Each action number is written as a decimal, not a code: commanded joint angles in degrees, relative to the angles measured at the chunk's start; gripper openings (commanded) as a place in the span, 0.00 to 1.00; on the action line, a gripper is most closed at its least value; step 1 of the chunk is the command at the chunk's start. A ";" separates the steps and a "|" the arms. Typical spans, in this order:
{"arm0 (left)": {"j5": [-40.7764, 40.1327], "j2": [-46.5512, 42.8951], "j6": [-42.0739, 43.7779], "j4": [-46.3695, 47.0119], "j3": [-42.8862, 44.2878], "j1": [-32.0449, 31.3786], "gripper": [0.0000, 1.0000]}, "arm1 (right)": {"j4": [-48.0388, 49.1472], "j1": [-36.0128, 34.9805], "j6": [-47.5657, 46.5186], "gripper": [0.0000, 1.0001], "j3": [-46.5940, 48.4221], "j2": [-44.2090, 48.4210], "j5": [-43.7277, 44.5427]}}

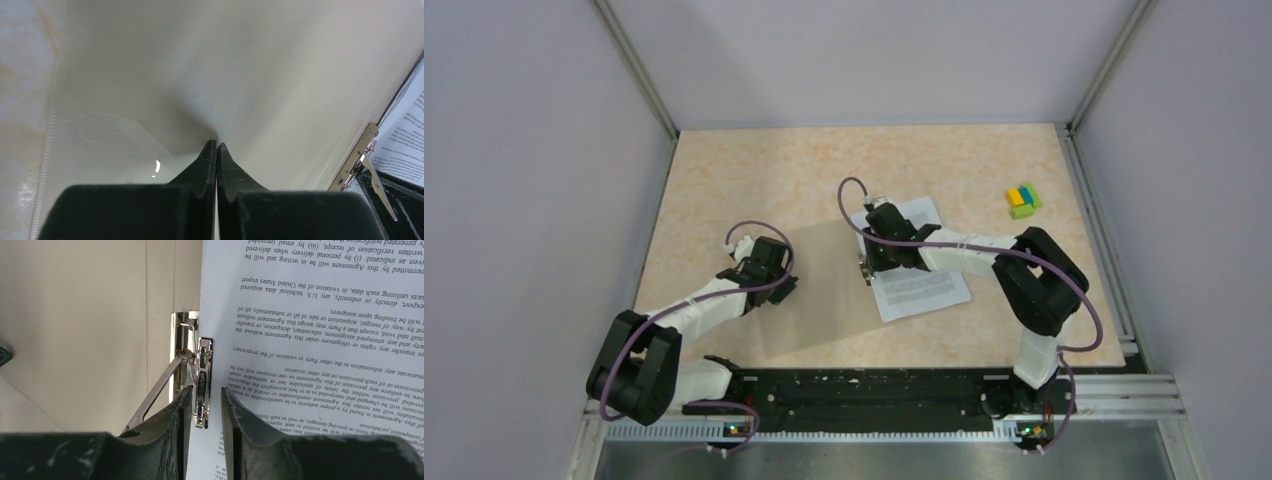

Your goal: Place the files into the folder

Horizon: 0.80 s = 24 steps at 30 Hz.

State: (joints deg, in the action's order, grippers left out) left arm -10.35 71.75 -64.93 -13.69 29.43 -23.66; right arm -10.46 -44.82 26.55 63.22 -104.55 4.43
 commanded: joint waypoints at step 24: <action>-4.14 -2.64 -0.80 -0.81 0.25 0.03 0.00 | -19.69 -8.00 -3.33 0.21 18.42 0.33 13.05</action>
State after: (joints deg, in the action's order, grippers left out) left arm -12.88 71.05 -65.08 -14.39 29.43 -23.66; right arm -25.47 -50.63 24.75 76.69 -100.14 14.33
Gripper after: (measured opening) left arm 0.010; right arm 0.220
